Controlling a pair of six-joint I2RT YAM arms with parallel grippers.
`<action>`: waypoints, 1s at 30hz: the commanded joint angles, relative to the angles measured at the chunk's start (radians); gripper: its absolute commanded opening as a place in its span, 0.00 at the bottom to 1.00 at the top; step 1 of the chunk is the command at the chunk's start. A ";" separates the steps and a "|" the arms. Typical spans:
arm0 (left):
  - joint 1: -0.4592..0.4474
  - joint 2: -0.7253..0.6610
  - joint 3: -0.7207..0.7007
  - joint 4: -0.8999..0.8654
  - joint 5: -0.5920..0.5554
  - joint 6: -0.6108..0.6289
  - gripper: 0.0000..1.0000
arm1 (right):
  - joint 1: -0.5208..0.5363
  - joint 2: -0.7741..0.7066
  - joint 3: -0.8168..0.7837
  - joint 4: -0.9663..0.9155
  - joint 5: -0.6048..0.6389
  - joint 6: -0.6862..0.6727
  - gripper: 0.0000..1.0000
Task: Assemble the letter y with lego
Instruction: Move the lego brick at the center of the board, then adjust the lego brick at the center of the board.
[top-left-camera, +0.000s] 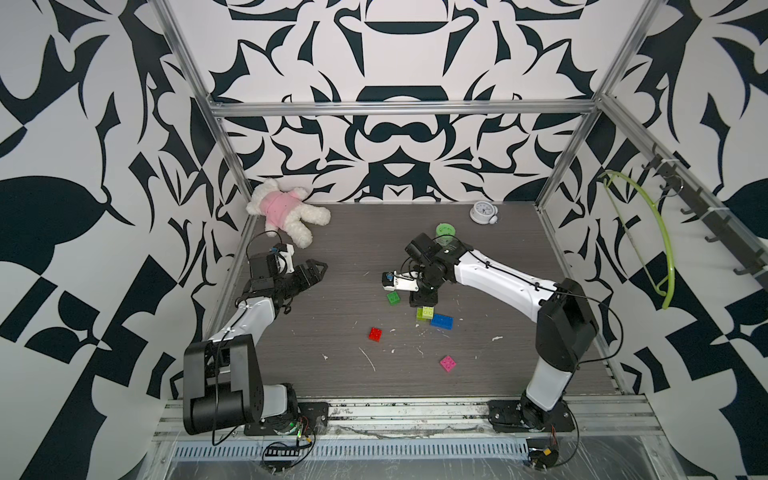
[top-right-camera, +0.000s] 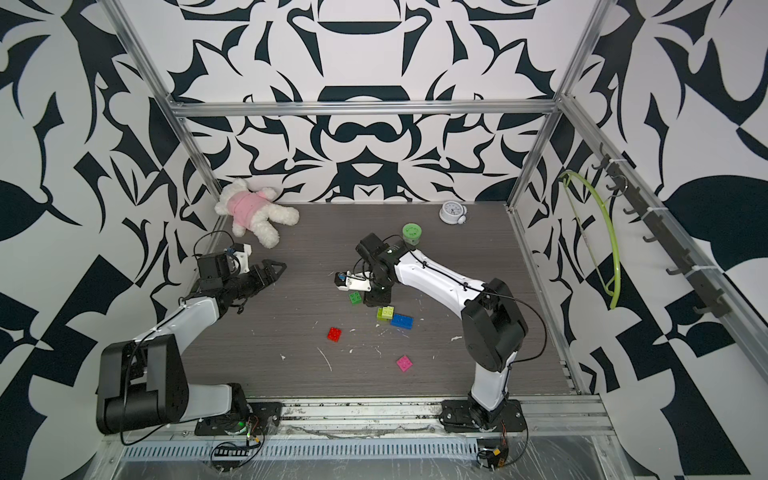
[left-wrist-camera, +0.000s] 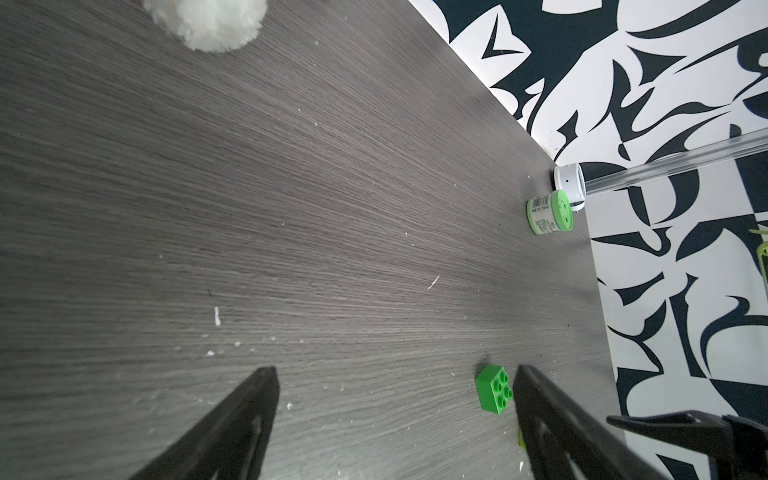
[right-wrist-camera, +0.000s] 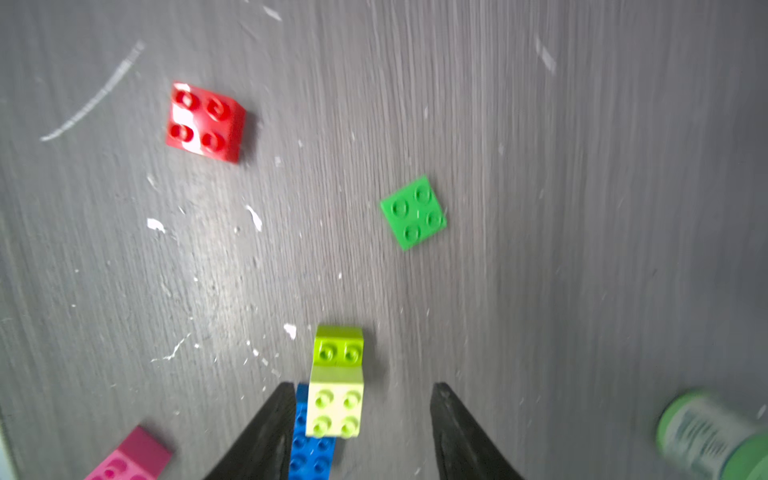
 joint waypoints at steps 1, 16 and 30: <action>0.005 -0.031 -0.019 0.008 0.023 0.021 0.93 | -0.008 0.032 0.044 0.037 -0.113 -0.168 0.55; 0.033 -0.056 -0.013 -0.003 0.036 0.029 0.94 | -0.026 0.302 0.298 -0.042 -0.175 -0.391 0.59; 0.035 -0.044 -0.012 -0.006 0.038 0.027 0.94 | -0.032 0.429 0.433 -0.141 -0.171 -0.391 0.58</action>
